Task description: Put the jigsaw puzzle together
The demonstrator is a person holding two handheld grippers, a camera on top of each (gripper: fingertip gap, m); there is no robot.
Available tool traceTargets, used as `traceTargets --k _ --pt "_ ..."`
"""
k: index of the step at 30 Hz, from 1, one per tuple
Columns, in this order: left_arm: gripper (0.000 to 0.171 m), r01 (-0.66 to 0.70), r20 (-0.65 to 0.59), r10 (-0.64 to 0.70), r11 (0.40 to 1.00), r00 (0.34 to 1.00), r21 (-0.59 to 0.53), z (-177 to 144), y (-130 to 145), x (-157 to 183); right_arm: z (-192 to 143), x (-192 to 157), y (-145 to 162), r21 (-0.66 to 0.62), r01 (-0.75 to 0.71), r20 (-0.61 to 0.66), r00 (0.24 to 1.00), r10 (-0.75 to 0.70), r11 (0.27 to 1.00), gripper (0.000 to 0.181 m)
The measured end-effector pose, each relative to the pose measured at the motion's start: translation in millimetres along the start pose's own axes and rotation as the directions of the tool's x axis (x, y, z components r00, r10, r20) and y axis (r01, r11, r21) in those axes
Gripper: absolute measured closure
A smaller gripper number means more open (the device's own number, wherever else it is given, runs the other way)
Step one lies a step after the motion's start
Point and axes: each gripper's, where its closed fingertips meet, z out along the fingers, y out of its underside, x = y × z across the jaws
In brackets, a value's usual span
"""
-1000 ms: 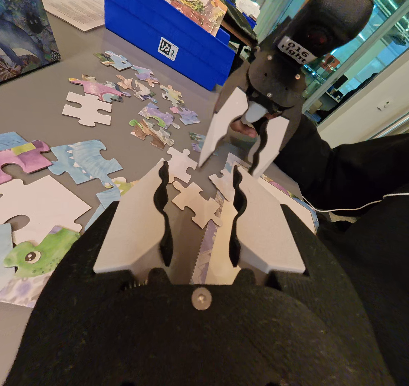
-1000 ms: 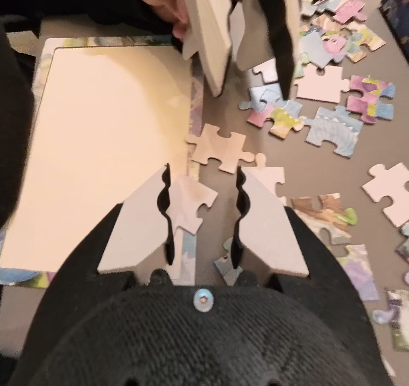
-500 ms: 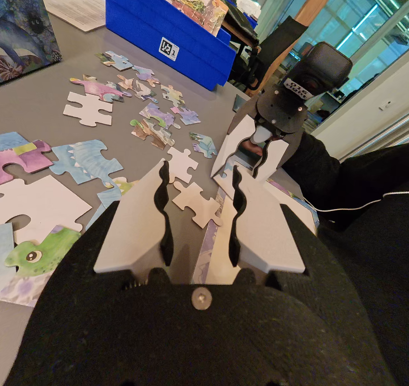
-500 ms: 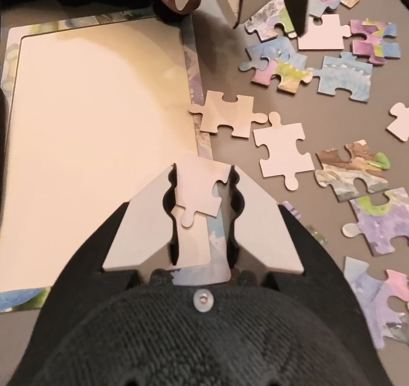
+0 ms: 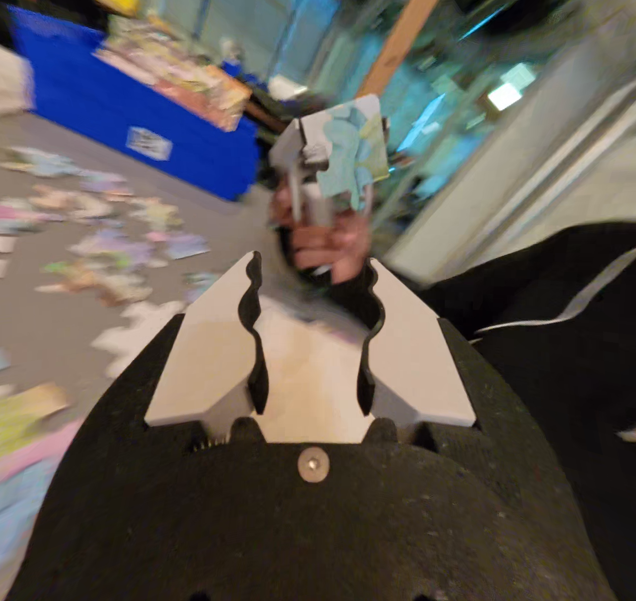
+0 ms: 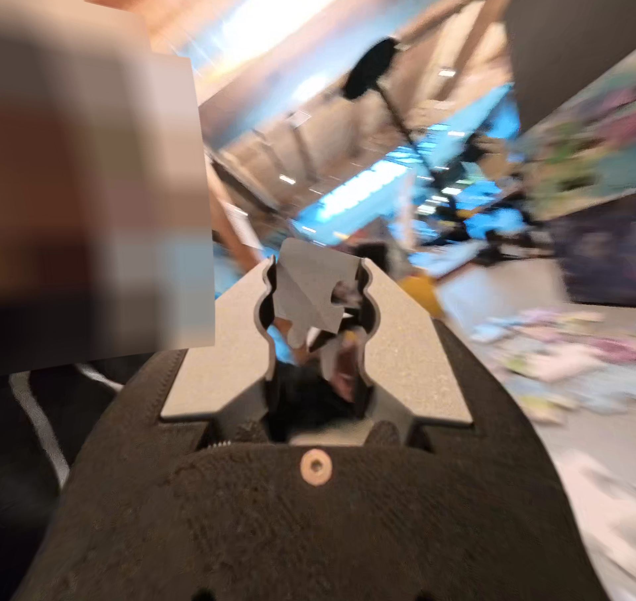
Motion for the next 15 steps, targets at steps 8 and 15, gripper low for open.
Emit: traceTargets --k 8,15 --pt "0.126 0.542 -0.533 -0.41 0.833 0.74 0.112 -6 -33 45 33 -16 26 0.013 -0.119 0.199 0.973 0.114 0.993 0.135" --pt "0.153 0.557 -0.542 -0.431 0.826 0.722 0.086 -1 -22 47 30 -8 28 -0.006 0.005 0.105 0.994 -0.004 1.0 0.135"
